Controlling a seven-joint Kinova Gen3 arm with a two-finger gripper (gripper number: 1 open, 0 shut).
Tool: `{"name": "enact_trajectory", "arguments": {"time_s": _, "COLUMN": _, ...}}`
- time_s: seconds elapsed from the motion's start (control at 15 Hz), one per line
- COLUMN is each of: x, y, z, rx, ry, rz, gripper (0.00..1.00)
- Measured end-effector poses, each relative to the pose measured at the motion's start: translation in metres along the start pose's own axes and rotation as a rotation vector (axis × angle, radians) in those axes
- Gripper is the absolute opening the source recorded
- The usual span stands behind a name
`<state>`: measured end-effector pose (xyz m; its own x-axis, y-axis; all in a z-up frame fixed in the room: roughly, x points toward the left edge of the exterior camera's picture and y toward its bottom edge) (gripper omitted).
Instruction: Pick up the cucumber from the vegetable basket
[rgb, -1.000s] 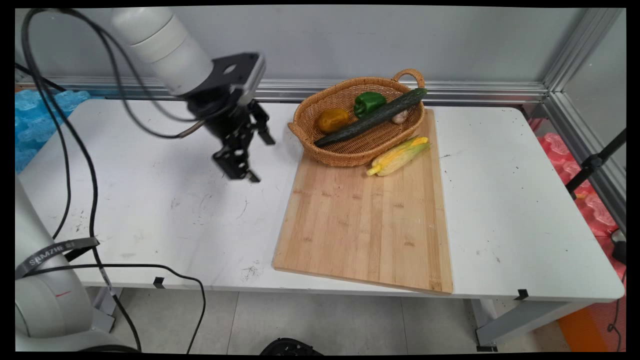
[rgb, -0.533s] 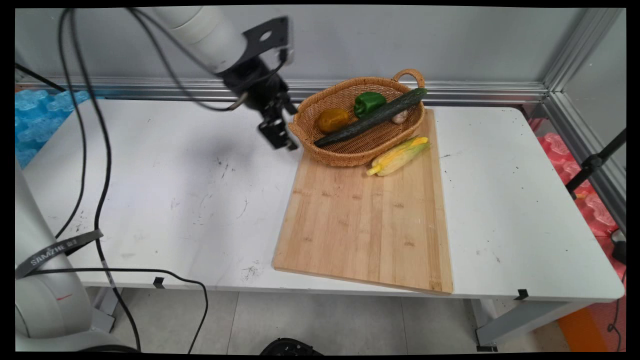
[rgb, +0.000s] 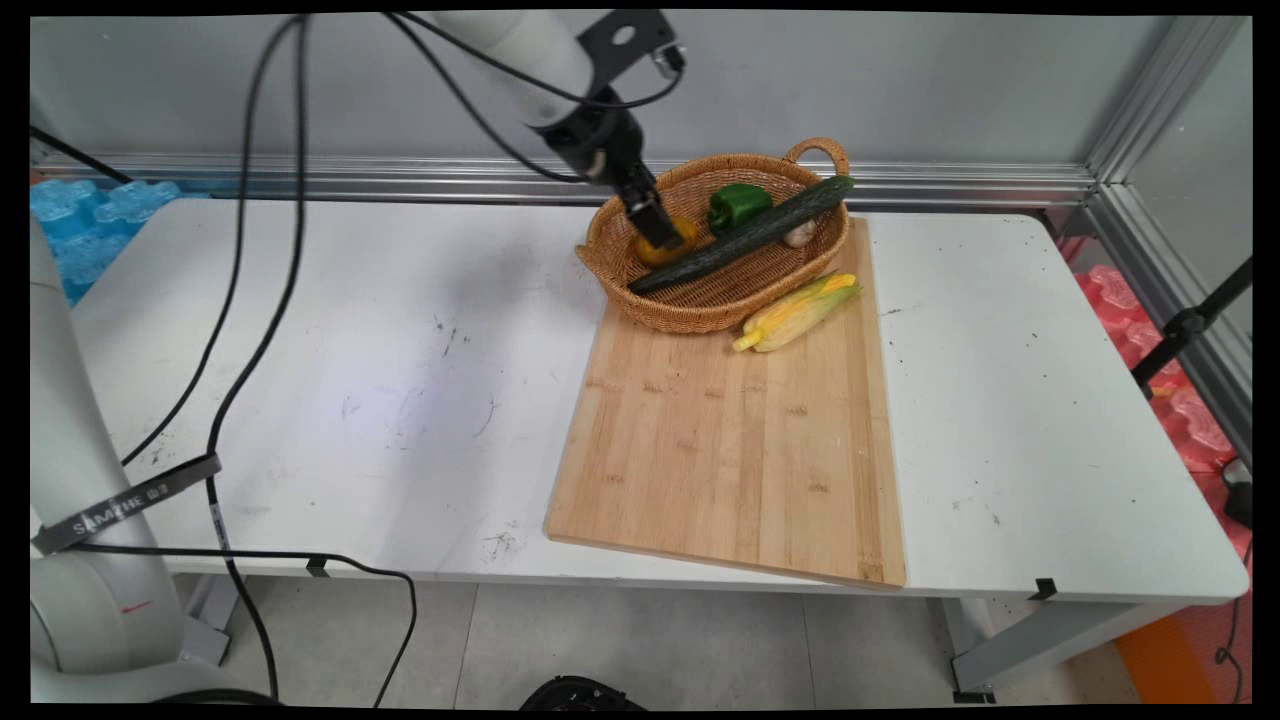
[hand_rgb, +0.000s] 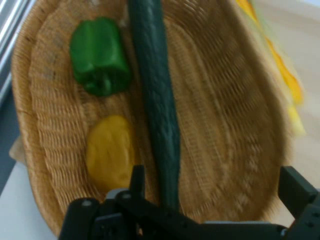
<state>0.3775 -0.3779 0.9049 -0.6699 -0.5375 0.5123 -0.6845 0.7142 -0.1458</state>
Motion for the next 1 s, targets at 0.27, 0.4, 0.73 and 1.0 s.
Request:
{"name": "enact_trajectory", "arguments": {"time_s": 0.27, "x": 0.015, "y": 0.000, "z": 0.036, "rx": 0.033, "ry": 0.005, "rz": -0.069, "gripper": 1.00}}
{"name": "enact_trajectory", "arguments": {"time_s": 0.4, "x": 0.021, "y": 0.001, "z": 0.054, "rx": 0.047, "ry": 0.004, "rz": -0.095, "gripper": 1.00}}
{"name": "enact_trajectory", "arguments": {"time_s": 0.73, "x": 0.031, "y": 0.004, "z": 0.097, "rx": 0.084, "ry": -0.007, "rz": -0.156, "gripper": 1.00}}
{"name": "enact_trajectory", "arguments": {"time_s": 1.0, "x": 0.037, "y": 0.006, "z": 0.123, "rx": 0.105, "ry": -0.009, "rz": -0.192, "gripper": 1.00}}
